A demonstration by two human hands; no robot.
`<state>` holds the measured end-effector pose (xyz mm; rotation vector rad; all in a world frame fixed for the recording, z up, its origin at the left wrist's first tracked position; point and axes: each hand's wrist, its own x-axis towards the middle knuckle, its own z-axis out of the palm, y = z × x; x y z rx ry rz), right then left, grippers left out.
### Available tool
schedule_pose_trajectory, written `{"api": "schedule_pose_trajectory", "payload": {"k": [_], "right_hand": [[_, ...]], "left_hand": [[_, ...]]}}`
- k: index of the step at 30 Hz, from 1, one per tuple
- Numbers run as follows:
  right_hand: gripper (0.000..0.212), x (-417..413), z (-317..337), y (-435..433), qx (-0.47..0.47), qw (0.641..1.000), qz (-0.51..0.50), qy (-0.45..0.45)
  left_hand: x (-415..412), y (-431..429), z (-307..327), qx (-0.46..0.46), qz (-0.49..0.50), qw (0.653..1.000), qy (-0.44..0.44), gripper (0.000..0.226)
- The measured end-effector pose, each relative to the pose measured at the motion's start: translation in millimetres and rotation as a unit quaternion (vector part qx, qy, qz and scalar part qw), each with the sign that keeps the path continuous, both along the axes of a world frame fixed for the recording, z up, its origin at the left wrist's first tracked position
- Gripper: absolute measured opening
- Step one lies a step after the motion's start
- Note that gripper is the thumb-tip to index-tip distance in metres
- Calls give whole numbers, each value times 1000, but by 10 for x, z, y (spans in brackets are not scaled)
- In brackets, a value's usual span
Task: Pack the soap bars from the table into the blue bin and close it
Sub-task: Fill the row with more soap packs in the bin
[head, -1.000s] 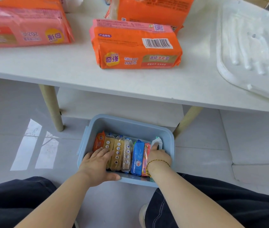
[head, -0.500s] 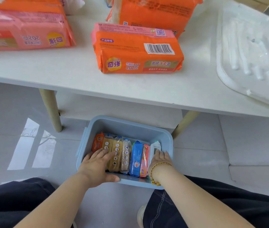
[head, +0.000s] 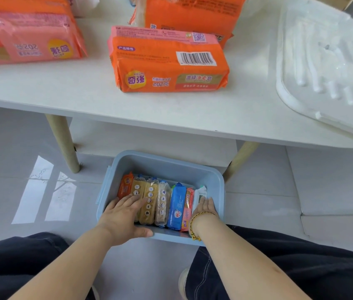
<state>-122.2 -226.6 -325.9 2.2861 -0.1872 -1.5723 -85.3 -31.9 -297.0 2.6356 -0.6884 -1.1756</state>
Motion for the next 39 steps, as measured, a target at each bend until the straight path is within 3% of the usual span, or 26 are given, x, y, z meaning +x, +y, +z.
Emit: {"api": "schedule_pose_trajectory", "payload": {"k": [8, 13, 16, 19, 25, 27, 29, 32, 37, 39], "right_hand": [[69, 43, 180, -74, 5, 999, 42, -23], [51, 70, 736, -16, 129, 979, -43, -150], [34, 166, 1230, 100, 203, 949, -38, -238], [37, 239, 1762, 259, 268, 909, -22, -320], [29, 373, 2732, 624, 383, 784, 14, -489], [24, 457, 2971, 767, 408, 742, 37, -531], [22, 596, 3146, 914, 415, 721, 63, -551], [29, 932, 3264, 1128, 396, 727, 120, -548], [68, 1484, 3088, 1450, 293, 806, 227, -462], [73, 1625, 3020, 1551, 267, 822, 229, -448]], "left_hand": [[-70, 26, 79, 3, 15, 999, -28, 79], [-10, 104, 405, -19, 65, 994, -88, 52], [71, 134, 769, -67, 90, 977, -179, 39], [110, 220, 1187, -133, 127, 949, -257, 34], [204, 606, 1989, -261, 174, 830, -462, 18], [240, 773, 2132, -246, 182, 810, -501, 20], [294, 897, 2154, -215, 215, 806, -508, 24], [353, 994, 2086, -174, 260, 837, -449, 47], [419, 1046, 2030, -154, 249, 857, -424, 54], [433, 1086, 2019, -141, 239, 867, -414, 56]]}}
